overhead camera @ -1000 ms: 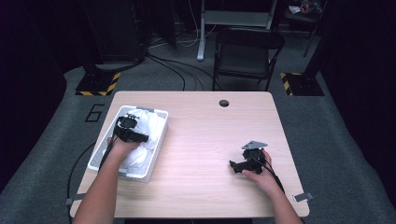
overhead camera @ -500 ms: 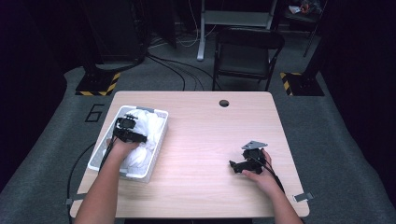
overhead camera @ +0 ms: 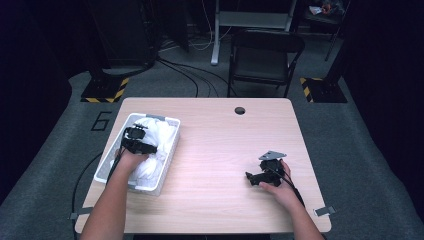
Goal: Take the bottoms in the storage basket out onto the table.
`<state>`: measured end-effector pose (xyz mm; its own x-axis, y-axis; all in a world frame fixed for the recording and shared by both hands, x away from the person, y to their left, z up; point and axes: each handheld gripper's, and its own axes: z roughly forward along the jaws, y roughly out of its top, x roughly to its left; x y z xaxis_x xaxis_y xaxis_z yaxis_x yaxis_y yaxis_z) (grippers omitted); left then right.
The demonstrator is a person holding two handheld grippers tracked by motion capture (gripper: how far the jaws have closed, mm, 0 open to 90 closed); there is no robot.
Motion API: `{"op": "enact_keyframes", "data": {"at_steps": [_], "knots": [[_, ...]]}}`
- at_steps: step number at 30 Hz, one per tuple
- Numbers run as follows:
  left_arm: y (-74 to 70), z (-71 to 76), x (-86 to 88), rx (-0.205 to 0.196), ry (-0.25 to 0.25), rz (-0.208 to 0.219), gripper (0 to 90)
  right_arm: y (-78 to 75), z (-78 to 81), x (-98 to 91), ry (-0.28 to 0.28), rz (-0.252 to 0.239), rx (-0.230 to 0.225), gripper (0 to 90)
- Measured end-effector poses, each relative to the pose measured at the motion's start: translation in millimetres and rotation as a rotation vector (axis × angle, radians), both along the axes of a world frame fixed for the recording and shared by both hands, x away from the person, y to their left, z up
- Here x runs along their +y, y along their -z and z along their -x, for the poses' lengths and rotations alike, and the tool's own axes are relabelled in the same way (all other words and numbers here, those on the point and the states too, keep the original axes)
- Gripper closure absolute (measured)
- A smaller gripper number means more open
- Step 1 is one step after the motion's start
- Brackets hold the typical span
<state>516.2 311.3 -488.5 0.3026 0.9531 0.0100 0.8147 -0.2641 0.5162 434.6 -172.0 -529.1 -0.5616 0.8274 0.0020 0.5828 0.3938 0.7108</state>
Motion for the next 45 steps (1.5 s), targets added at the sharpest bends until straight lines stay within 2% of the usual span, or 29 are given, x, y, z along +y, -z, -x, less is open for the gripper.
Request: {"op": "enact_keyframes", "data": {"at_steps": [5,7,12,20,27,32,38,43,44,45], "knots": [[-0.5,1.8,-0.9,-0.001,-0.006,-0.016,25.4,0.0,0.1,0.0,0.000,0.000,0.000,0.0],[-1.1,1.9,-0.4,-0.015,0.007,-0.035,30.5,0.1,0.0,0.0,0.000,-0.001,-0.001,0.0],[-2.9,2.4,0.6,-0.015,0.004,-0.035,36.9,0.0,0.0,0.0,0.001,0.000,0.000,0.0],[-5.4,3.5,-0.8,-0.020,0.019,-0.059,40.5,0.1,0.0,0.1,0.000,-0.001,-0.001,0.0],[-9.4,4.8,0.3,-0.026,0.013,-0.042,46.1,0.1,0.0,0.1,0.000,-0.002,-0.001,0.0],[-13.0,6.2,-0.6,-0.031,0.018,-0.051,48.7,0.0,0.0,0.0,0.000,-0.001,0.000,0.0],[-18.3,9.0,0.3,-0.043,0.023,-0.039,49.7,0.0,0.0,0.0,0.000,0.000,0.000,0.0],[-21.9,10.9,-0.2,-0.068,0.028,-0.029,50.0,0.0,0.0,0.0,0.000,0.000,0.000,0.0],[-23.5,11.7,-0.2,-0.056,0.031,-0.030,50.1,0.0,-0.1,0.0,0.000,-0.001,-0.001,0.0],[-24.0,11.8,-0.2,-0.061,0.034,-0.029,50.1,0.1,-0.1,0.0,0.000,-0.002,-0.001,0.0]]}}
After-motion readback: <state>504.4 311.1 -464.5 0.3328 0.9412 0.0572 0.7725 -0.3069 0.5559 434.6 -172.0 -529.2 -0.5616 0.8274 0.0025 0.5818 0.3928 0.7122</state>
